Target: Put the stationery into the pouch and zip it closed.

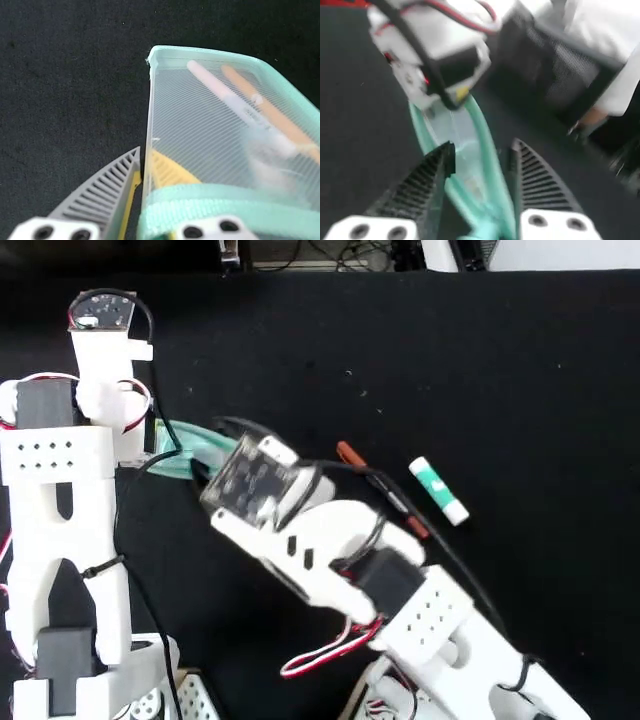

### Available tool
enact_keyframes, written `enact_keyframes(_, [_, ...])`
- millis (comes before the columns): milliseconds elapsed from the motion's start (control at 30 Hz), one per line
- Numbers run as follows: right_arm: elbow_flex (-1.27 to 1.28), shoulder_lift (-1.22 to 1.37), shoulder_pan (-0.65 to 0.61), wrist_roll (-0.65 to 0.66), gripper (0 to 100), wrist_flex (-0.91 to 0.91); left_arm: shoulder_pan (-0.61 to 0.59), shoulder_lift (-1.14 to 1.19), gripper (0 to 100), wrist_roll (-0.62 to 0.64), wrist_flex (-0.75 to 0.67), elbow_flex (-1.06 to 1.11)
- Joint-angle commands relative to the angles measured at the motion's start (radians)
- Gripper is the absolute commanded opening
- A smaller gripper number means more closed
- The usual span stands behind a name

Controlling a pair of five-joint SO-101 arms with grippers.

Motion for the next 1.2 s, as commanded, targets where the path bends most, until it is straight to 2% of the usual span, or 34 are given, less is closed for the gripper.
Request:
enact_keyframes(0, [-0.239,0.001,0.009,-0.041,20.4,0.206,-0.001,0.011,3,-0.011,0.006,0.018])
enact_keyframes(200, [-0.510,-0.013,0.055,-0.038,20.1,0.423,-0.001,0.011,3,-0.011,0.006,0.018])
enact_keyframes(267, [-0.529,-0.027,0.152,-0.043,19.4,0.448,-0.001,0.011,3,-0.011,0.006,0.018])
enact_keyframes(433, [-0.383,0.002,0.505,-0.037,7.7,0.465,-0.001,0.011,3,-0.011,0.006,0.019])
enact_keyframes(533, [-0.206,0.119,0.608,-0.012,11.3,0.434,-0.001,0.011,3,-0.011,0.006,0.019])
enact_keyframes(633, [-0.076,0.306,0.628,0.080,16.3,0.347,0.001,0.011,3,-0.011,0.006,0.019])
enact_keyframes(733, [-0.053,0.526,0.628,0.153,17.7,0.224,0.001,0.011,3,-0.011,0.006,0.019])
enact_keyframes(833, [-0.117,0.722,0.629,0.183,17.7,0.144,-0.001,0.011,3,-0.011,0.006,0.019])
enact_keyframes(1000, [-0.289,0.970,0.620,0.232,17.7,0.146,-0.001,0.011,3,-0.011,0.006,0.019])
enact_keyframes(1167, [-0.418,1.115,0.609,0.232,17.7,0.146,-0.001,0.011,3,-0.011,0.006,0.019])
